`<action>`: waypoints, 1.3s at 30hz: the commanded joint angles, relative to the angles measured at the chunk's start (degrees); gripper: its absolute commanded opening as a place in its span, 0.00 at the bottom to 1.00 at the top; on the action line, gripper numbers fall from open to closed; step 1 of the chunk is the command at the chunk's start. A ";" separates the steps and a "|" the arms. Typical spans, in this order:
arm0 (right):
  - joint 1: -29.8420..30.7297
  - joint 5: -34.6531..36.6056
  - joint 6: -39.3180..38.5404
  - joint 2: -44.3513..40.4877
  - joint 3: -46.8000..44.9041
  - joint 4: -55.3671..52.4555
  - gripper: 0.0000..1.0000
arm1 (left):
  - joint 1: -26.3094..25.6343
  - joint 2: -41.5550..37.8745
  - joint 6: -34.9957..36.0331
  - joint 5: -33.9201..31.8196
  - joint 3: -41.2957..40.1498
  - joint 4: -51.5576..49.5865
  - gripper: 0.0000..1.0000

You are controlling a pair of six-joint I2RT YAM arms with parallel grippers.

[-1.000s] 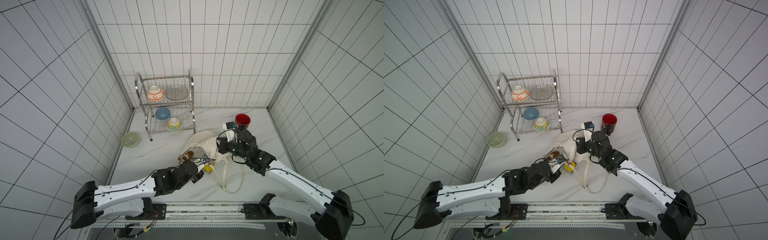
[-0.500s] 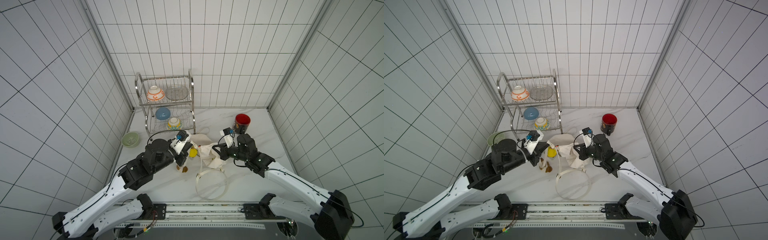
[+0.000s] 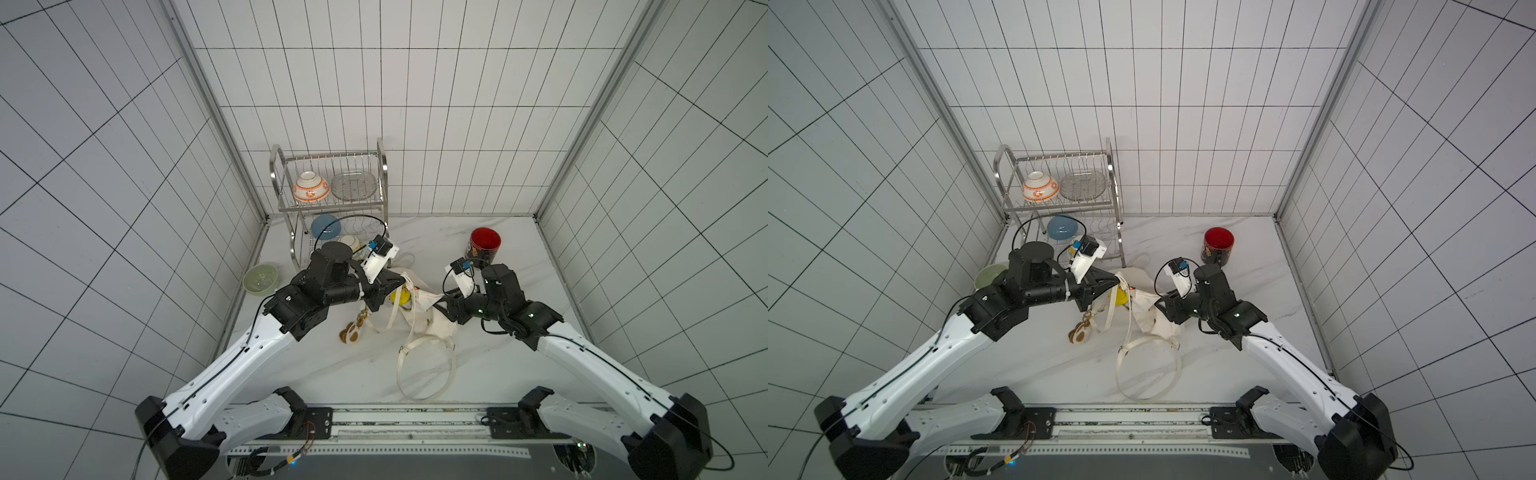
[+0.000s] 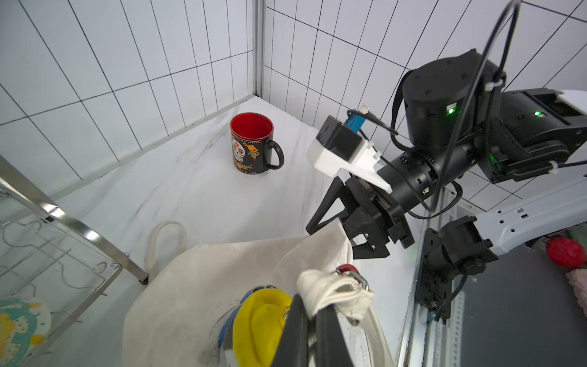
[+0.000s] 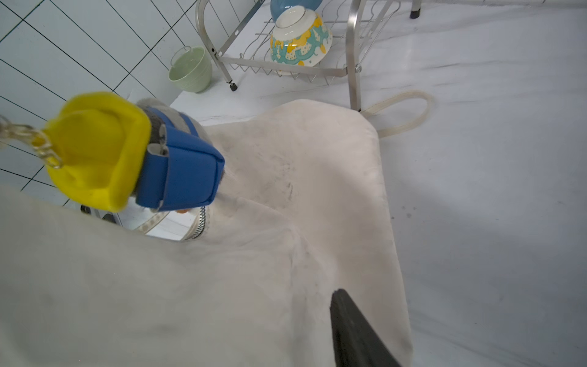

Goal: Remove the decoration from the bag
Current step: Pick up the bag from the center of the board.

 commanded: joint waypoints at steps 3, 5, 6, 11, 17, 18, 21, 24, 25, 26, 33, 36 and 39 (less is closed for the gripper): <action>-4.03 0.02 -7.46 -5.44 5.78 -11.55 0.56 | 2.64 3.13 -5.31 6.41 4.76 2.84 0.00; -5.28 0.12 -8.35 -6.48 7.38 -13.79 0.57 | 2.83 4.54 -5.89 8.20 6.17 2.48 0.00; -5.61 0.02 -8.69 -6.77 8.59 -14.65 0.57 | 2.82 5.09 -5.99 8.79 6.64 2.45 0.00; -5.66 -5.32 -7.39 -6.71 13.29 -13.55 0.58 | 3.34 6.94 -8.14 9.68 8.80 2.96 0.00; -2.85 -7.42 -3.54 -4.92 14.60 -4.79 0.57 | 3.44 8.87 -7.06 12.49 10.77 2.60 0.00; -2.17 -7.73 -4.41 -4.08 14.85 -4.61 0.56 | 3.46 8.65 -6.84 12.31 10.29 3.20 0.00; -0.94 -7.47 -7.23 -1.87 15.62 -4.28 0.54 | 3.57 7.48 -5.36 12.26 8.97 4.83 0.00; -0.87 -7.69 -9.75 -0.23 15.51 -2.29 0.53 | 3.54 5.88 -2.76 11.52 8.17 4.80 0.00; -0.91 -7.65 -11.33 0.33 15.91 -1.99 0.52 | 3.50 5.40 -1.71 11.29 7.81 4.92 0.00; -0.92 -8.08 -12.83 1.27 16.56 -2.00 0.52 | 3.67 5.00 -0.59 11.44 7.37 5.14 0.00; 2.10 -17.40 -21.55 7.24 20.67 -5.17 0.48 | 4.94 5.52 2.47 11.95 10.02 3.36 0.00; 5.09 -18.18 -21.56 8.53 21.62 -5.20 0.43 | 5.17 6.06 3.71 8.38 11.73 3.16 0.00; 8.23 -17.40 -19.66 8.81 20.90 -4.27 0.38 | 5.67 6.44 4.58 3.31 12.71 3.01 0.00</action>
